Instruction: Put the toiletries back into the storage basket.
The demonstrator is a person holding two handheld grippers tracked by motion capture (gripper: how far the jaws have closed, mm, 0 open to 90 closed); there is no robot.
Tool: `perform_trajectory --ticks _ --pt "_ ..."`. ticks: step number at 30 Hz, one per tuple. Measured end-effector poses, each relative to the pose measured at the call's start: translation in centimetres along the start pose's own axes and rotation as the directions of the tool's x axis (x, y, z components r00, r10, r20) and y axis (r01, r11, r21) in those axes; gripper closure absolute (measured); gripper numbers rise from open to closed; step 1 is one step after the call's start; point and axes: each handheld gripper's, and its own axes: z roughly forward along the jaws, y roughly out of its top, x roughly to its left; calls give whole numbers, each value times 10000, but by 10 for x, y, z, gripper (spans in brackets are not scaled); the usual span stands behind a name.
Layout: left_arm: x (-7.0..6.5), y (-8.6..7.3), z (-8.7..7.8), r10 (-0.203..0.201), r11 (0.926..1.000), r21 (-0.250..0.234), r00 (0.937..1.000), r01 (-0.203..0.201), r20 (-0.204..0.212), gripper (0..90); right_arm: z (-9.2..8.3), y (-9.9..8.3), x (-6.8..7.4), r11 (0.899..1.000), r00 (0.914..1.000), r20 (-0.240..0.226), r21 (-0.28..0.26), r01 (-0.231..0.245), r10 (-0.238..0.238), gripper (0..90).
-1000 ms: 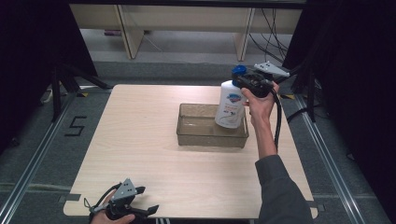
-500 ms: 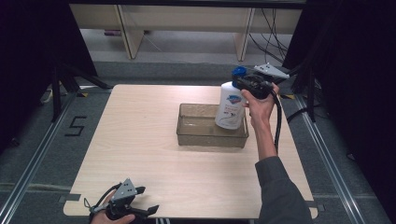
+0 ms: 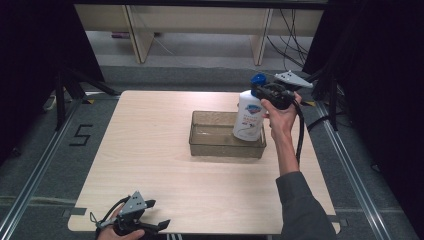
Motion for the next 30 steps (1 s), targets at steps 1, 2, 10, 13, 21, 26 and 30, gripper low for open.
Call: perform_trajectory --ticks 1,2,10,13,21,26,30 --pt "0 0 0 -13 10000 -23 10000 13 5 153 -2 0 1 9999 9999 40 -14 111 -111 618" --pt "0 0 0 -13 10000 -23 10000 13 5 153 -2 0 1 9999 9999 40 -14 111 -111 618" --pt "-1 0 0 7 10000 32 10000 -6 -43 153 -7 -5 6 9999 9997 -224 -18 134 -134 618" --pt "-1 0 0 -21 10000 10 10000 21 -53 153 -7 -9 4 9999 9997 -236 -70 104 -105 618" --pt "-1 0 0 -6 10000 46 10000 7 -35 153 -11 -14 3 9999 9998 -150 74 94 -93 618" --pt "-1 0 0 -21 10000 18 10000 21 4 153 -14 -15 4 9999 9996 -234 43 125 -124 618" --pt "0 0 0 18 10000 20 10000 -18 11 153 -15 -15 4 9997 9995 -168 18 256 -256 618"
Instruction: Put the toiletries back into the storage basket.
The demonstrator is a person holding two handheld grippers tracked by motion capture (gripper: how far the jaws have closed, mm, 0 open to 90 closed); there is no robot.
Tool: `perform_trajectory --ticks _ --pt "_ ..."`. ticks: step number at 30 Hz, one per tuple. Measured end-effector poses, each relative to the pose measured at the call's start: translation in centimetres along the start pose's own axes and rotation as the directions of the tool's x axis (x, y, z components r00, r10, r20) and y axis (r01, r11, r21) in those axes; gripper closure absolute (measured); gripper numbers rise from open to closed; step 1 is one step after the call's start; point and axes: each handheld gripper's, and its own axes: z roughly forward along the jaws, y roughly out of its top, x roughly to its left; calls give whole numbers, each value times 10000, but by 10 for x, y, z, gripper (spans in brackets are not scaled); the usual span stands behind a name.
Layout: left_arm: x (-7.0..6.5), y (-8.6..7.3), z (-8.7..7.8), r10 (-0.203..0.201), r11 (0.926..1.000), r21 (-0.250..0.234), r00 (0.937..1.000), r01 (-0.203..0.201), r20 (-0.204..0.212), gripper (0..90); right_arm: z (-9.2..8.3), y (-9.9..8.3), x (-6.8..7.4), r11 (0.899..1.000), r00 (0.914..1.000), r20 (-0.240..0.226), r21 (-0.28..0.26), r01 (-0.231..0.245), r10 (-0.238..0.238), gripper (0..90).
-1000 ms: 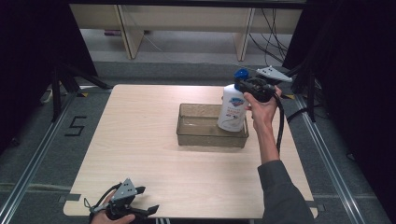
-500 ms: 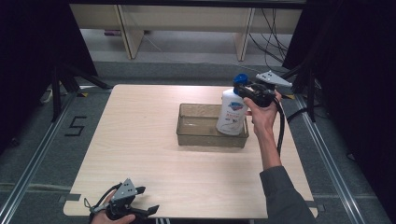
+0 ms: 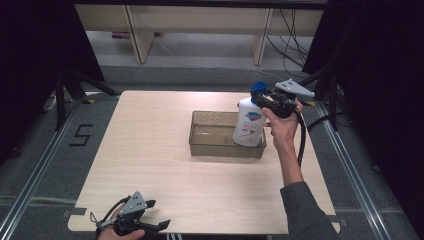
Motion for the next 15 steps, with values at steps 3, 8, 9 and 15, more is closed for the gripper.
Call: perform_trajectory --ticks 3,8,9,15 --pt "0 0 0 -49 10000 -18 10000 49 -32 153 0 -1 2 10000 9999 -104 -20 9 -9 617" --pt "0 0 0 -27 10000 -24 10000 27 -38 153 -1 -1 7 9994 9994 30 53 355 -355 616" --pt "0 0 0 -27 10000 -24 10000 27 -38 153 -2 -1 8 9996 9996 6 121 267 -267 616" --pt "1 0 0 -5 10000 -3 10000 5 -16 153 -3 -1 9 9993 9994 84 196 330 -331 613"
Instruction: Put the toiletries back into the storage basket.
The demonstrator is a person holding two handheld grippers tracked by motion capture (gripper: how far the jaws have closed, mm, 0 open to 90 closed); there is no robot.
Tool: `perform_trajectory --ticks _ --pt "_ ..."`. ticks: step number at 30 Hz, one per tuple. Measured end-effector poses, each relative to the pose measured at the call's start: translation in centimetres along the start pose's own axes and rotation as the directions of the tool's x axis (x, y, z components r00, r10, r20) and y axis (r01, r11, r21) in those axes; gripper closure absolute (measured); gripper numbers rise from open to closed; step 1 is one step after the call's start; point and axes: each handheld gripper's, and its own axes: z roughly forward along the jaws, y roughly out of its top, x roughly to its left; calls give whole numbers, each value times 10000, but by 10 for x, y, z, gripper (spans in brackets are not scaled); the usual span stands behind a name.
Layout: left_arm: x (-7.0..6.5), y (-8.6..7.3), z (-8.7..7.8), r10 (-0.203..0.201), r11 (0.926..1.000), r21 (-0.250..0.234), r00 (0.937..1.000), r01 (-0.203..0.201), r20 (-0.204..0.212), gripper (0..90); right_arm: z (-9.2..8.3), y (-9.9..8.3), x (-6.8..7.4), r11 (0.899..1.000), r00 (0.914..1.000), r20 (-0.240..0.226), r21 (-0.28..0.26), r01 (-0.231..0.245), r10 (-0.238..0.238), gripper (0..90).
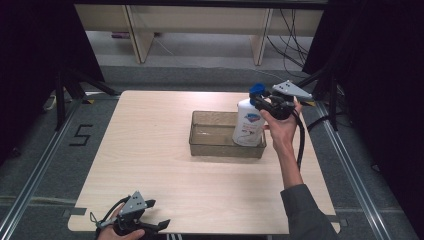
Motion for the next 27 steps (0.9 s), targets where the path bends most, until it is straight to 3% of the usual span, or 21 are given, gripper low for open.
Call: perform_trajectory --ticks 3,9,13,15,16,17,18,21,22,27 --pt "0 0 0 -3 10000 0 10000 3 3 153 0 0 0 9998 9997 110 -16 215 -215 568" --pt "0 0 0 -41 10000 -18 10000 41 -27 153 -1 0 0 10000 10000 21 19 35 -35 554" --pt "0 0 0 -4 10000 -3 10000 4 0 153 -4 -1 0 9993 9993 9 44 -382 382 477" --pt "0 0 0 -5 10000 -5 10000 5 -3 153 -4 -1 -3 9997 9997 -7 20 -260 260 471" --pt "0 0 0 -13 10000 0 10000 13 -4 153 -5 -2 -4 9988 9988 -58 -20 -486 486 443" --pt "0 0 0 -13 10000 0 10000 13 -4 153 -5 -2 -4 9988 9988 -58 -20 -486 486 443" --pt "2 0 -1 280 9993 260 9996 -277 -96 153 -6 -2 -5 9984 9982 -212 79 -552 554 429" --pt "2 0 -1 273 9993 255 9996 -270 -96 153 -6 -2 -6 9994 9994 -141 28 -331 332 421" --pt "2 0 -1 263 9993 250 9996 -261 -94 154 -6 -2 -6 9985 9982 -217 46 -552 552 414" --pt "2 0 -1 186 9996 202 9998 -185 -83 154 -5 -3 -6 9982 9982 -118 63 -590 591 398"
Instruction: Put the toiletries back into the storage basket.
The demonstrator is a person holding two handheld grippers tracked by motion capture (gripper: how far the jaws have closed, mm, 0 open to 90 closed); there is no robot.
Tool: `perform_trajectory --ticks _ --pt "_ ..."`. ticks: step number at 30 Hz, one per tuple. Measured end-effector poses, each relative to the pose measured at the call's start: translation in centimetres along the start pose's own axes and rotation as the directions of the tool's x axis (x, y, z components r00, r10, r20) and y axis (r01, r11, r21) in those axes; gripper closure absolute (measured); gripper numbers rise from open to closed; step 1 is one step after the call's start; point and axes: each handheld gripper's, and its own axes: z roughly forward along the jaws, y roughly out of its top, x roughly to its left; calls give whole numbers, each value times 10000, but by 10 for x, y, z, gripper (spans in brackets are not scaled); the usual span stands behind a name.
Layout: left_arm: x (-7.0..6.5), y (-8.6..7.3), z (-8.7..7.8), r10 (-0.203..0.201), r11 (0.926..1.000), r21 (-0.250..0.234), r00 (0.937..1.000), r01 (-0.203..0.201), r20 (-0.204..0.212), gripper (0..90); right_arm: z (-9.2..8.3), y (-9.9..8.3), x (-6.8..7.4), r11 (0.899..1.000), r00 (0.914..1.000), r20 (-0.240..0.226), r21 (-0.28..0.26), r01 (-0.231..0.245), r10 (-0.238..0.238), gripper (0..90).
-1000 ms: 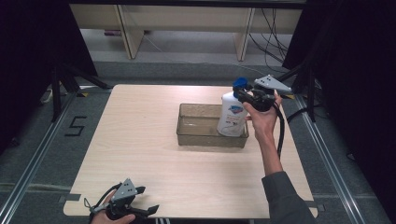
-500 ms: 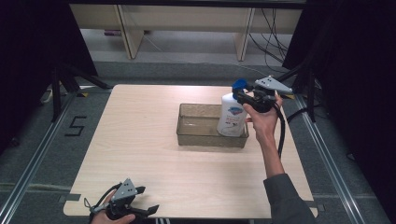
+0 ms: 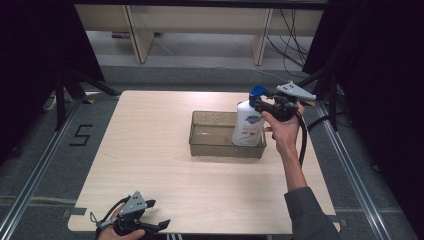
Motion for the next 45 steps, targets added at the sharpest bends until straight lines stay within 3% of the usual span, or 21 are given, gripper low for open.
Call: perform_trajectory --ticks 2,3,6,7,8,9,15,20,21,27,35,45 --pt "-2 0 1 -177 9997 -195 9998 178 88 153 0 0 1 10000 10000 -30 31 -80 80 391" --pt "1 0 0 84 9999 63 10000 -84 -9 153 1 0 1 10000 9999 -109 33 -46 46 387" --pt "1 0 -1 131 9999 92 9999 -131 -12 153 1 0 2 9998 9998 -101 82 -165 166 380" --pt "-2 0 1 -182 9997 -183 9998 183 107 153 1 0 1 9999 9999 -97 54 -135 135 378" --pt "-2 0 1 -176 9997 -182 9998 178 100 154 0 0 2 9997 9998 -67 120 -202 203 375" --pt "1 0 0 85 9999 70 10000 -84 -9 153 0 0 0 9995 9996 -136 204 -245 248 355" --pt "1 0 0 139 9998 115 9999 -139 -20 154 -1 -2 -2 9990 9993 -190 336 -305 312 342" --pt "-2 0 1 -168 9997 -172 9998 170 87 153 -4 -4 -1 9978 9983 -272 425 -505 517 314" --pt "1 0 0 153 9998 120 9999 -152 -14 153 -6 -5 0 9981 9981 -306 324 -530 540 310" --pt "0 0 0 107 9999 89 9999 -107 5 153 -18 -3 2 9980 9978 -250 153 -615 619 285" --pt "-2 -1 2 -197 9996 -203 9998 199 98 154 -35 -4 6 9992 9981 -506 214 -334 344 263" --pt "-1 -1 2 -188 9996 -206 9998 189 68 154 -53 -13 13 9998 9985 -537 196 -82 92 263"
